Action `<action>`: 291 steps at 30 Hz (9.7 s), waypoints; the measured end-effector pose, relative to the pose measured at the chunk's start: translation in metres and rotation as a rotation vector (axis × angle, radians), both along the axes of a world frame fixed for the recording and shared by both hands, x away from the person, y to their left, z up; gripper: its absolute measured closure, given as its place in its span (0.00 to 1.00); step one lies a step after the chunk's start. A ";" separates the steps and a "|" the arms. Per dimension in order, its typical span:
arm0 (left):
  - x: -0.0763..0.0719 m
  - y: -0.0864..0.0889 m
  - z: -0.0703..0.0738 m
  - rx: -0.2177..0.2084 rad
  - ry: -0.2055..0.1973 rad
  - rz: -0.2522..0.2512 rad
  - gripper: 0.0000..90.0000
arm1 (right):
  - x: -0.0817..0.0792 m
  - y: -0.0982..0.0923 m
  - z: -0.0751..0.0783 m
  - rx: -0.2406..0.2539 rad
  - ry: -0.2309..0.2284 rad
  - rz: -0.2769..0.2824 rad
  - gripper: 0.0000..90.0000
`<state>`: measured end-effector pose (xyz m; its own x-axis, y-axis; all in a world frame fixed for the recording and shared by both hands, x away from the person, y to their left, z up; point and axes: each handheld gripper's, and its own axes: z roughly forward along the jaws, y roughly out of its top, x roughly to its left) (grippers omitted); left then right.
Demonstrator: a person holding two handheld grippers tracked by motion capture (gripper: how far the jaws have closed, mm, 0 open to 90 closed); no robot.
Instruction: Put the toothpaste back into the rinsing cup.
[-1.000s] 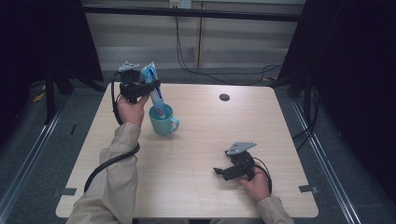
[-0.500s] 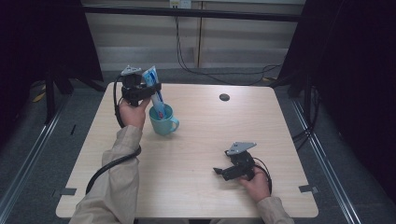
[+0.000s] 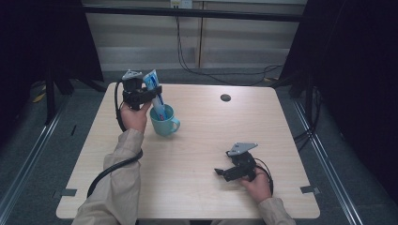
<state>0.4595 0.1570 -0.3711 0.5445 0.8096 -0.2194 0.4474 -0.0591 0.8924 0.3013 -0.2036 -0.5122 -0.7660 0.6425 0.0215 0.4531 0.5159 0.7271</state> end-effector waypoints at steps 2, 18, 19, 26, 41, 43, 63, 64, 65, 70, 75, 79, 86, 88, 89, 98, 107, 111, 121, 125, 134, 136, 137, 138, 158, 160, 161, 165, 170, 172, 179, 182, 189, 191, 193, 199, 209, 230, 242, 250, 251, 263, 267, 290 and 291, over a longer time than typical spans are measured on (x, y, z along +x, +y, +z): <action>0.000 -0.001 -0.001 -0.001 0.002 0.001 0.82 | 0.000 0.000 0.000 -0.001 -0.002 0.000 0.16; -0.002 -0.005 -0.011 0.004 0.017 0.005 0.82 | 0.000 0.000 0.000 -0.002 -0.002 0.000 0.15; -0.002 -0.005 -0.011 0.004 0.017 0.005 0.81 | 0.000 0.000 0.000 -0.002 -0.002 0.000 0.15; -0.003 -0.006 -0.016 0.002 0.025 0.008 0.81 | 0.000 0.000 0.000 -0.002 -0.004 0.002 0.15; -0.003 -0.007 -0.022 0.003 0.038 0.011 0.81 | 0.000 0.000 0.000 -0.001 -0.003 0.001 0.15; -0.003 -0.007 -0.023 0.001 0.040 0.012 0.81 | 0.000 0.000 0.000 -0.002 -0.001 0.000 0.15; -0.003 -0.008 -0.031 0.005 0.057 0.020 0.81 | 0.000 0.000 0.000 -0.001 0.000 0.000 0.15; -0.003 -0.008 -0.031 0.005 0.057 0.020 0.81 | 0.000 0.000 0.000 -0.001 0.000 0.000 0.15; -0.003 -0.008 -0.031 0.008 0.057 0.017 0.81 | 0.000 0.000 0.000 -0.001 0.000 0.000 0.15; -0.003 -0.008 -0.033 0.017 0.061 0.021 0.81 | 0.000 0.000 0.000 -0.002 -0.001 0.000 0.15; -0.003 -0.009 -0.034 0.014 0.063 0.017 0.81 | 0.000 0.000 0.000 -0.002 -0.001 -0.001 0.15; -0.004 -0.010 -0.034 0.023 0.058 0.018 0.81 | 0.000 0.000 0.000 -0.001 0.000 0.000 0.15; -0.003 -0.010 -0.034 0.031 0.057 0.016 0.80 | 0.000 0.000 0.000 -0.001 0.000 0.000 0.15; -0.003 -0.009 -0.034 0.029 0.057 0.020 0.80 | 0.000 0.000 0.000 -0.002 -0.001 -0.001 0.15; -0.002 -0.008 -0.034 0.028 0.058 0.019 0.80 | 0.000 0.000 0.000 -0.001 0.000 0.000 0.15; -0.003 -0.005 -0.035 0.025 0.056 0.030 0.79 | 0.000 0.000 0.000 -0.001 0.000 0.001 0.15; -0.003 -0.003 -0.036 0.035 0.045 0.038 0.78 | 0.000 0.000 0.000 -0.001 0.000 0.000 0.15; -0.003 -0.002 -0.036 0.028 0.045 0.047 0.78 | 0.000 0.000 0.000 0.001 0.000 -0.001 0.15; -0.003 0.003 -0.038 0.025 0.043 0.059 0.77 | 0.000 0.000 0.000 0.000 0.000 -0.002 0.15; -0.003 0.005 -0.039 0.018 0.046 0.063 0.77 | 0.000 0.000 0.000 0.000 -0.002 0.000 0.15; -0.003 0.007 -0.040 0.007 0.051 0.077 0.75 | 0.000 0.000 0.000 0.001 -0.001 0.000 0.15; -0.003 0.008 -0.040 0.006 0.050 0.081 0.75 | 0.000 0.000 0.000 0.000 -0.002 0.000 0.15; -0.003 0.008 -0.040 0.002 0.052 0.083 0.75 | 0.000 0.000 0.000 0.000 -0.002 0.000 0.15; -0.003 0.009 -0.040 0.003 0.053 0.080 0.74 | 0.000 0.000 0.000 0.000 0.001 -0.001 0.15; -0.002 0.013 -0.043 0.018 0.055 0.093 0.69 | 0.000 0.000 0.000 0.002 -0.001 0.000 0.16; -0.002 0.013 -0.044 0.019 0.055 0.094 0.67 | 0.000 0.000 0.000 0.002 -0.001 0.000 0.16; -0.002 0.013 -0.044 0.019 0.055 0.094 0.67 | 0.000 0.000 0.000 0.002 -0.001 0.000 0.16; -0.002 0.014 -0.044 0.024 0.059 0.099 0.66 | 0.000 0.000 0.000 0.002 -0.001 0.000 0.16; -0.002 0.014 -0.045 0.021 0.058 0.100 0.64 | 0.000 0.000 0.000 0.002 -0.001 0.000 0.16; -0.003 0.014 -0.045 0.019 0.056 0.101 0.64 | 0.000 0.000 0.000 0.002 -0.001 0.000 0.16; -0.003 0.014 -0.045 0.017 0.051 0.100 0.60 | 0.000 0.000 0.000 0.000 -0.002 0.000 0.16; -0.003 0.015 -0.045 0.017 0.052 0.102 0.57 | 0.000 0.000 0.000 0.001 -0.002 0.001 0.15; -0.003 0.017 -0.048 0.017 0.054 0.104 0.56 | 0.000 0.000 0.000 0.002 -0.002 0.001 0.16; -0.004 0.017 -0.048 0.015 0.054 0.103 0.55 | 0.000 0.000 0.000 0.001 0.000 -0.001 0.16; -0.004 0.018 -0.048 0.020 0.054 0.101 0.54 | 0.000 0.000 0.000 0.000 0.000 -0.001 0.16; -0.004 0.019 -0.048 0.022 0.055 0.098 0.48 | 0.000 0.000 0.000 0.002 -0.002 0.001 0.16; -0.006 0.020 -0.050 0.011 0.056 0.090 0.40 | 0.000 0.000 0.000 0.001 -0.001 0.001 0.16; -0.010 0.025 -0.051 -0.020 0.067 0.066 0.27 | 0.000 0.000 0.000 0.000 -0.002 0.000 0.16; -0.015 0.027 -0.056 -0.017 0.080 0.031 0.24 | 0.000 0.000 0.000 0.002 -0.001 0.000 0.16; -0.021 0.030 -0.056 -0.014 0.082 0.014 0.23 | 0.000 0.000 0.000 0.002 -0.001 0.000 0.16; -0.021 0.030 -0.056 -0.010 0.079 0.012 0.23 | 0.000 0.000 0.000 0.002 -0.001 0.000 0.16; -0.031 0.033 -0.058 -0.017 0.081 -0.003 0.22 | 0.000 0.000 0.000 0.002 -0.002 0.001 0.16; -0.034 0.035 -0.059 -0.016 0.082 -0.010 0.22 | 0.000 0.000 0.000 0.001 -0.001 0.001 0.16; -0.065 0.044 -0.080 -0.032 0.099 -0.042 0.22 | 0.000 0.000 0.000 0.002 -0.001 0.001 0.16; -0.067 0.044 -0.081 -0.034 0.098 -0.042 0.22 | 0.000 0.000 0.000 0.002 -0.001 0.001 0.16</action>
<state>0.3929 0.2009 -0.4520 0.5521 0.7778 -0.3003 0.5308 -0.0502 0.8460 0.3015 -0.2036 -0.5122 -0.7665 0.6419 0.0215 0.4517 0.5151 0.7284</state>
